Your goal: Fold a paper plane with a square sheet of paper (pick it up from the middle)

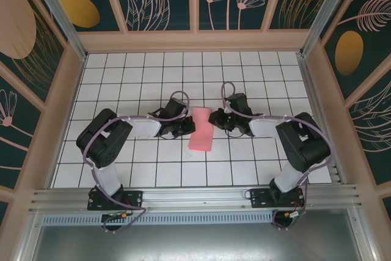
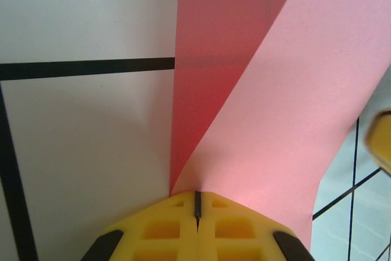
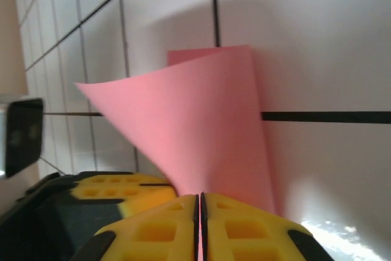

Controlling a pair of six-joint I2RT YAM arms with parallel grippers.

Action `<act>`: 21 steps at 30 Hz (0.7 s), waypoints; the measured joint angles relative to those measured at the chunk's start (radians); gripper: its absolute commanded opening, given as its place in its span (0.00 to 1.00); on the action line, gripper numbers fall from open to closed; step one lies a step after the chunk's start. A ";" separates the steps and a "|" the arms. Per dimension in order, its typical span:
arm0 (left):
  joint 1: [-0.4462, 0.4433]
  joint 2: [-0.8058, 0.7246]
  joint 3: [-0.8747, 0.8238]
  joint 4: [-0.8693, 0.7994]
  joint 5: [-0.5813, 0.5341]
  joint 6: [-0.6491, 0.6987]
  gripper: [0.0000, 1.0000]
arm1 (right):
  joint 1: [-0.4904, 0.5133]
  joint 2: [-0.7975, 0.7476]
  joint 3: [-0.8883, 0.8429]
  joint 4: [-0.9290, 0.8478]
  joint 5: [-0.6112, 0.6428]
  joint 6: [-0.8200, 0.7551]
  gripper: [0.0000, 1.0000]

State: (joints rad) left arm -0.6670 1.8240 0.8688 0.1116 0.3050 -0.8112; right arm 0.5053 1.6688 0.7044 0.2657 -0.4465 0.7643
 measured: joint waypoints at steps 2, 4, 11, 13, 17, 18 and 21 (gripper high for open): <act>0.000 0.000 0.000 0.000 0.000 0.000 0.00 | -0.001 0.020 0.000 -0.001 0.002 -0.005 0.14; 0.000 0.000 0.000 0.000 0.000 0.000 0.00 | -0.001 0.035 0.000 -0.001 0.007 -0.013 0.14; 0.000 0.000 0.000 0.000 0.000 0.005 0.00 | -0.005 0.078 0.004 -0.001 0.008 -0.027 0.14; 0.000 0.000 0.000 0.000 0.000 0.007 0.00 | -0.004 0.080 0.014 -0.016 0.008 -0.028 0.14; 0.000 0.000 0.000 0.000 0.000 0.011 0.00 | -0.004 0.080 0.033 -0.040 0.008 -0.035 0.15; 0.000 0.000 0.000 0.000 0.000 0.011 0.00 | -0.004 0.080 0.041 -0.045 0.006 -0.036 0.15; 0.000 0.000 0.000 0.000 0.000 0.014 0.00 | -0.005 0.080 0.064 -0.044 -0.006 -0.043 0.15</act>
State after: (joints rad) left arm -0.6670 1.8240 0.8688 0.1112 0.3046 -0.7967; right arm 0.5007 1.7485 0.7689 0.2218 -0.4526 0.7208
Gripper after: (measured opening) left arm 0.054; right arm 0.150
